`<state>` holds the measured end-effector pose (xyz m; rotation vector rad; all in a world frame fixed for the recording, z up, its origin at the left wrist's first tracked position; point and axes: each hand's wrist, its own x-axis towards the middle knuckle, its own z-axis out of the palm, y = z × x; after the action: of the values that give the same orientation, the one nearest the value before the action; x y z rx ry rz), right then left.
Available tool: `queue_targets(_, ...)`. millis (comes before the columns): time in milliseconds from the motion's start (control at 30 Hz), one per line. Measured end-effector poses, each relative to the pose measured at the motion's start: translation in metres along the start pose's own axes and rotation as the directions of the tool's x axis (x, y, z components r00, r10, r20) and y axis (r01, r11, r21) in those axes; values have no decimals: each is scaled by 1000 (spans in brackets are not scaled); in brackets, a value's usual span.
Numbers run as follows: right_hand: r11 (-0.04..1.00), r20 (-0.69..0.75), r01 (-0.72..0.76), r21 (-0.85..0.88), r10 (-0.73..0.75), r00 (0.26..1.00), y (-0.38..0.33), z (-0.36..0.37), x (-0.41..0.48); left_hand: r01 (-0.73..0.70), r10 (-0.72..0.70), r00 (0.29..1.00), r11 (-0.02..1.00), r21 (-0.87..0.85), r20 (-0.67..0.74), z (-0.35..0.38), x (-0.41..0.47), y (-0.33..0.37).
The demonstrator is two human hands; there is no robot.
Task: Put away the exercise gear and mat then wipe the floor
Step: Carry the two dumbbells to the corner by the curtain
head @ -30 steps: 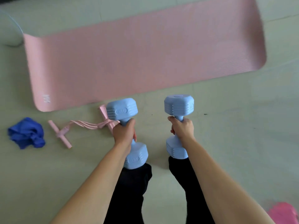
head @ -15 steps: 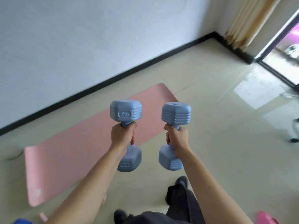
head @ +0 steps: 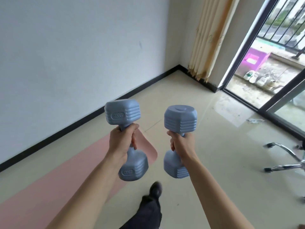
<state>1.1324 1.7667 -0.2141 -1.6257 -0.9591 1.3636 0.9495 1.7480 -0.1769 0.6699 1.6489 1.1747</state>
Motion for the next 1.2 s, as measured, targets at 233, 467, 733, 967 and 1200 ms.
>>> queue_targets(233, 999, -63, -26, 33, 28, 998, -58, -62, 192, 7, -1, 998, 996, -86, 66, 172, 147, 45)
queue_targets(467, 999, -164, -36, 28, 41, 986, -159, -153, 362, 30, -20, 985, 998, -58, 173, 345, 266, 137)
queue_targets(733, 995, -131, 21, 97, -8, 991, -231, -237, 587, 0, 4, 988, 1000, -26, 154, 534, 406, 196)
queue_targets(967, 997, 6, -52, 56, 52, 999, -305, -267, 763, 35, -35, 999, 999, -27, -8, 637, 515, 254)
queue_targets(1200, 998, 119, -57, -36, 61, 991, -363, -216, 912, 64, -89, 984, 985, -157, -157, 671, 651, 290)
